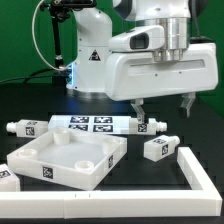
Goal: Assemble one leg
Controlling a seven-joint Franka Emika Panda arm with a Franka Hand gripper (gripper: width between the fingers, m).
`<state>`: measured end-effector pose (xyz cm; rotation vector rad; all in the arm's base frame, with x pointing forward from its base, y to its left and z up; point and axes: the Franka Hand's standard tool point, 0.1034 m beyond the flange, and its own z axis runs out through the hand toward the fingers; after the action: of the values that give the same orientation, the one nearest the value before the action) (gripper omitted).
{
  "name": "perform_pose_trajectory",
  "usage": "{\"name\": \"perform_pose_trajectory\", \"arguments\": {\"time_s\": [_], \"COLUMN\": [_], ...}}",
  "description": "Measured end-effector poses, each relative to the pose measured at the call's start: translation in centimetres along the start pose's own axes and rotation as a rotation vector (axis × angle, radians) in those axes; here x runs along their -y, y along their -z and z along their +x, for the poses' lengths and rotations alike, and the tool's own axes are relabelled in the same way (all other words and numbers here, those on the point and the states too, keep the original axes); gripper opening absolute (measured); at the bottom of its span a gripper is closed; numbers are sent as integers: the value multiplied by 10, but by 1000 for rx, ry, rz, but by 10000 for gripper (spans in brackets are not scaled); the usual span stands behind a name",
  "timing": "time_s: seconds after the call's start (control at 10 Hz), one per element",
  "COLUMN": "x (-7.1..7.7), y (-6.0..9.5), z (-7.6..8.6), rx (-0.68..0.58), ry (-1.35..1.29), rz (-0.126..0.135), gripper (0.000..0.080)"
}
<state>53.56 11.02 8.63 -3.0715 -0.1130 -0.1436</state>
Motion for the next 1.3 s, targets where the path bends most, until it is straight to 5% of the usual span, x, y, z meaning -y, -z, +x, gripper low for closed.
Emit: {"name": "perform_pose_trajectory", "arguments": {"time_s": [0.1,0.5,0.6,0.9,1.3], "x": [-6,-5,-26,-38,-34], "y": [-4,-8,-13,-28,-33], "z": [2,-1,-12,-29,-31], "rx": [-15,-31,-7,62,66], "ry": [-104,-351,-517,-941,-991], "rz": [29,58,73,97,100], "gripper": [649,649,649,649,649]}}
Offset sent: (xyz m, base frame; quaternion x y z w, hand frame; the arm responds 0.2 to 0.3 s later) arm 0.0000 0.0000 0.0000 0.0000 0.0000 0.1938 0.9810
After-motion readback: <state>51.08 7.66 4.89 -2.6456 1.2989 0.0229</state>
